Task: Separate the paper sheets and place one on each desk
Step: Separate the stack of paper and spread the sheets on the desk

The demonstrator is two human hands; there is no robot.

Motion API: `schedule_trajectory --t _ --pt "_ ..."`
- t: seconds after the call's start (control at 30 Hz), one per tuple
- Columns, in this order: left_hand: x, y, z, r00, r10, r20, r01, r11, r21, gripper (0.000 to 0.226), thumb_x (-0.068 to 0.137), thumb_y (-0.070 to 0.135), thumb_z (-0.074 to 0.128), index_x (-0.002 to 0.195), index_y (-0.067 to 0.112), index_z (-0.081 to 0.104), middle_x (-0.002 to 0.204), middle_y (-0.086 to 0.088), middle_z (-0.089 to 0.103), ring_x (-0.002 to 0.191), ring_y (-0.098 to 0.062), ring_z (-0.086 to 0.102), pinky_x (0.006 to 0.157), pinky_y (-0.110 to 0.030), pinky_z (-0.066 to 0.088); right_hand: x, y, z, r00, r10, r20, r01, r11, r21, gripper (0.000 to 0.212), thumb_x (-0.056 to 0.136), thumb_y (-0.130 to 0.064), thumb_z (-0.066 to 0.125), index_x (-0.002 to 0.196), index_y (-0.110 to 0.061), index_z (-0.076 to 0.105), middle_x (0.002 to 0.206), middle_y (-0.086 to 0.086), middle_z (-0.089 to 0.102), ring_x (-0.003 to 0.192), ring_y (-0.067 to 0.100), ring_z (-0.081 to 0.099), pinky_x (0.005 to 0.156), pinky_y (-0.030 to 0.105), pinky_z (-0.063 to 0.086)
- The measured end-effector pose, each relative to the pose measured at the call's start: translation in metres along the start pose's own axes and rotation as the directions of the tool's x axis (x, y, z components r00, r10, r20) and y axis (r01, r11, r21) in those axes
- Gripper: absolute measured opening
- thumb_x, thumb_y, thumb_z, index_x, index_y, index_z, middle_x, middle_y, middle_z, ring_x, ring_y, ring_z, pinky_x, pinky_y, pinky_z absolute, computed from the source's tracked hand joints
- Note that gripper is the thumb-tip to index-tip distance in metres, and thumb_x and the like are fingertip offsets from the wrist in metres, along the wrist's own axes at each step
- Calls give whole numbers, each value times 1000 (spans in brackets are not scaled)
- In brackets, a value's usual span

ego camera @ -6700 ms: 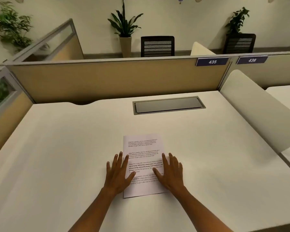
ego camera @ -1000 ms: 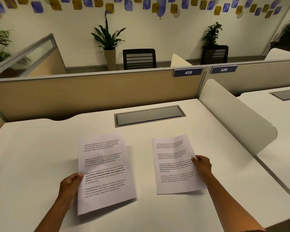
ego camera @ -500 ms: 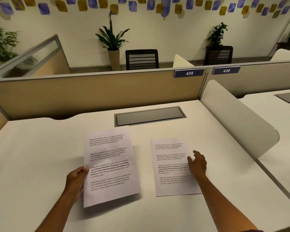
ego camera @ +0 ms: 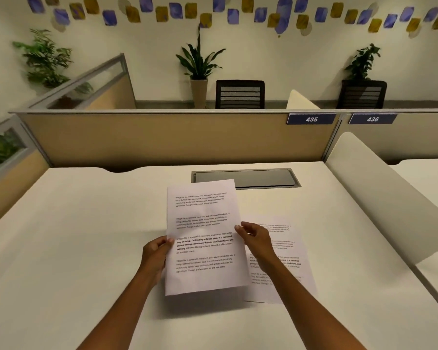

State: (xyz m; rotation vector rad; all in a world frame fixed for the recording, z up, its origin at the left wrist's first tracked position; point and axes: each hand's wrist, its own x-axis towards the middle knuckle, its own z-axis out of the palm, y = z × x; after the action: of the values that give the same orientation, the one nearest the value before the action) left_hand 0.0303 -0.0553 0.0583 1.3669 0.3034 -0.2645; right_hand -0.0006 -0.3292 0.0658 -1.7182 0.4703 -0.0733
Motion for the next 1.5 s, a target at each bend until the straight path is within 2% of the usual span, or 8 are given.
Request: schedule_trajectory --t 0.13,0.4,0.7,0.87,0.93,1.03,1.2,1.5 --pt "-5 0 7 1000 15 6 -15 1000 -4 17 93 11 61 106 2 68 100 -15 74 86 -30 72 71 -35 62 -2 0 2 999 -17 -43 18 999 28 14 85 -28 74 96 -19 72 99 2 77 84 19 74 81 41 62" --pt "-9 -2 3 1000 22 -11 -22 1000 -4 14 90 17 66 99 8 72 99 -11 77 87 -27 74 66 -33 61 -2 4 -7 997 -33 -73 28 998 -59 20 86 -28 73 92 -9 74 94 7 76 81 24 73 76 37 61" --pt "-20 2 -10 993 56 -103 -56 998 4 16 90 15 65 101 5 71 95 -12 76 82 -28 73 69 -36 62 6 17 -11 994 29 -102 -27 999 16 22 87 -26 72 83 -4 71 86 14 75 84 38 71 82 54 59" --pt "-27 7 -42 979 70 -192 -71 997 1 14 91 15 65 99 6 70 92 -10 75 78 -25 73 66 -34 62 10 21 -2 993 73 -93 -69 997 46 35 86 -25 71 79 8 62 80 25 66 73 27 58 69 38 47" --pt "-29 10 -60 970 77 -231 -81 997 -8 13 91 14 65 99 6 70 90 -8 75 72 -20 73 63 -31 62 10 23 5 991 89 -95 -87 996 31 33 87 -24 71 72 3 59 78 32 58 72 25 52 69 35 41" --pt "-32 16 -89 959 88 -268 -94 995 -10 11 91 14 64 97 7 70 91 -8 74 69 -17 73 59 -29 60 9 25 17 990 114 -87 -114 993 6 35 87 -24 71 74 7 60 73 25 56 72 24 52 69 35 40" --pt "-27 30 -139 932 89 -352 -106 994 -27 19 92 11 63 108 2 66 101 -18 69 83 -30 66 84 -41 55 6 28 41 982 157 -105 -168 981 -100 27 88 -24 69 69 -6 62 73 16 62 70 24 54 68 33 40" --pt "-7 53 -217 927 80 -366 -101 994 -37 26 91 11 64 113 -2 64 103 -19 68 85 -31 66 88 -46 53 -15 33 77 968 146 -203 -193 953 -233 19 90 -19 66 89 -2 74 90 13 74 73 25 62 68 27 41"
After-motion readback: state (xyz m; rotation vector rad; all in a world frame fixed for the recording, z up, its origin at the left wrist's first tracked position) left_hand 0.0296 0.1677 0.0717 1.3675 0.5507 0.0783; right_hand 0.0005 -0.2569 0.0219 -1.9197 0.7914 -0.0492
